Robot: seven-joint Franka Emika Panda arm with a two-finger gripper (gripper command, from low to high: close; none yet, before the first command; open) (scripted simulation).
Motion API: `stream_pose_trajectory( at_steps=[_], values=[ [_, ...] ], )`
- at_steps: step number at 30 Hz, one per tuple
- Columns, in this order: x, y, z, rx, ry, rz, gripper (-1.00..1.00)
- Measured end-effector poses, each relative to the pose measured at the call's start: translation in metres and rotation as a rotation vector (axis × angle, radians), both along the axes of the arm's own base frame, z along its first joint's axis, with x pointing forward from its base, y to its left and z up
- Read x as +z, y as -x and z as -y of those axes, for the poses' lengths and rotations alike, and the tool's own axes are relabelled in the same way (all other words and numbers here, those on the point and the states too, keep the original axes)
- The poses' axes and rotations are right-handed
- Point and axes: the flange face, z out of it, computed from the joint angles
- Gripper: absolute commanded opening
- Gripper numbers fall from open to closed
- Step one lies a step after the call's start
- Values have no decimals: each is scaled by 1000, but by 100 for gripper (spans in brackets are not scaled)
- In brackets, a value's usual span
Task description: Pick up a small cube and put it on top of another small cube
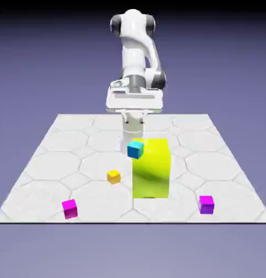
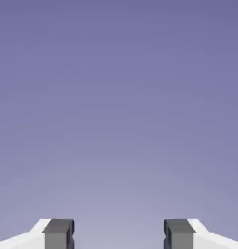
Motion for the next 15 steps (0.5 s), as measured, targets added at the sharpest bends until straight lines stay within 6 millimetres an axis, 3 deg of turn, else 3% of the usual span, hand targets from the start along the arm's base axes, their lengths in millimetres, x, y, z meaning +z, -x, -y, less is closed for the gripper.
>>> stream_pose_trajectory(
  at_steps=[8,15],
  values=[
    [-61,-50,-84,0,-59,-205,0],
    [-131,-69,-168,-21,-67,-373,0]
  ],
)
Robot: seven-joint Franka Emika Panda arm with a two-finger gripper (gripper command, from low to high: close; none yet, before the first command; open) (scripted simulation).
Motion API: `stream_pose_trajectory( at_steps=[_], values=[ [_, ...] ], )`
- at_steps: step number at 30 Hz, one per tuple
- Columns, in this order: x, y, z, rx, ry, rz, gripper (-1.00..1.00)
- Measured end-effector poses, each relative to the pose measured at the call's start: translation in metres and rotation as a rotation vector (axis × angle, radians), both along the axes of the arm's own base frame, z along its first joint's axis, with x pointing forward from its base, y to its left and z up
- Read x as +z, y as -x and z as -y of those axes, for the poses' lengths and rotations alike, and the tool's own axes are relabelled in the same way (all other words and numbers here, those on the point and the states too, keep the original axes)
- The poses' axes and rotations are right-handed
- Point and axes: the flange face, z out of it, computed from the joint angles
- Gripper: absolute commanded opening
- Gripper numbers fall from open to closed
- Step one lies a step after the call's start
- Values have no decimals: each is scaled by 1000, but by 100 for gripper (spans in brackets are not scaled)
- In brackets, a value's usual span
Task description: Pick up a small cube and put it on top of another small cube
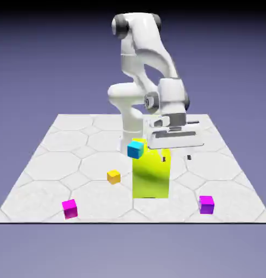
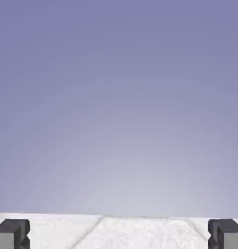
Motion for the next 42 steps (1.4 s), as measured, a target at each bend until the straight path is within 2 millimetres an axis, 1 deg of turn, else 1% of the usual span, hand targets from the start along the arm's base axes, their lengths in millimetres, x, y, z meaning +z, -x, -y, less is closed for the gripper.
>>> stream_pose_trajectory(
  at_steps=[5,10,12,17,18,20,25,26,30,32,34,38,42],
  values=[
    [-59,1,-57,-27,20,-108,0],
    [-123,17,-112,-55,57,-201,0],
    [-126,18,-114,-57,59,-205,0],
    [-192,8,-114,-57,59,-205,0],
    [-195,8,-114,-57,59,-205,-100],
    [-195,8,-114,-56,59,-205,-100],
    [-129,17,-115,-57,58,-204,-100],
    [-115,12,-106,-114,49,-207,-100],
    [-60,-9,-59,-418,2,-217,-100],
    [-34,-14,-34,-567,-21,-221,-100],
    [-9,-18,-5,-723,-44,-225,-100],
    [37,-12,40,-1010,-83,-228,-100],
    [77,4,80,-1291,-114,-226,-100]
  ],
)
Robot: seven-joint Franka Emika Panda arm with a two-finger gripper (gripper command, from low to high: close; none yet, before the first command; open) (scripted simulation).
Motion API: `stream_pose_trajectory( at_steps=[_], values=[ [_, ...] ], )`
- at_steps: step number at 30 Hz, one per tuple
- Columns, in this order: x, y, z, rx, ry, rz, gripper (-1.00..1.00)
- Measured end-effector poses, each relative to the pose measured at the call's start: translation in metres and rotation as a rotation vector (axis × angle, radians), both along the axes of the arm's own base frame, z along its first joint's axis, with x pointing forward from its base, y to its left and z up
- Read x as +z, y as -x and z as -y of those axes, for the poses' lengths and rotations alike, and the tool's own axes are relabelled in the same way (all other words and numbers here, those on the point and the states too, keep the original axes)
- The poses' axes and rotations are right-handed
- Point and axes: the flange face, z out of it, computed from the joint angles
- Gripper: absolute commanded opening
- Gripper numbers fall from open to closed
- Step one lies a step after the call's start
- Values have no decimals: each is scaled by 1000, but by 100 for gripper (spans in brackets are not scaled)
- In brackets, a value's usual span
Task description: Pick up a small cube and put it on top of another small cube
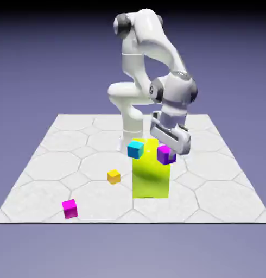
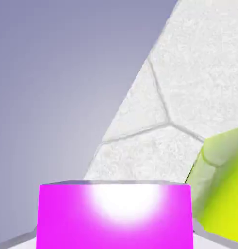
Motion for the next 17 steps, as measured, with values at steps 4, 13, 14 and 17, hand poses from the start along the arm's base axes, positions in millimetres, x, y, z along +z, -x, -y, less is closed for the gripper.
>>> stream_pose_trajectory(
  at_steps=[4,13,14,17],
  values=[
    [32,23,35,-284,8,-9,-100],
    [13,58,72,-625,30,-22,-100],
    [-2,59,74,-625,29,-22,-100],
    [-10,61,75,-625,29,-24,100]
  ],
)
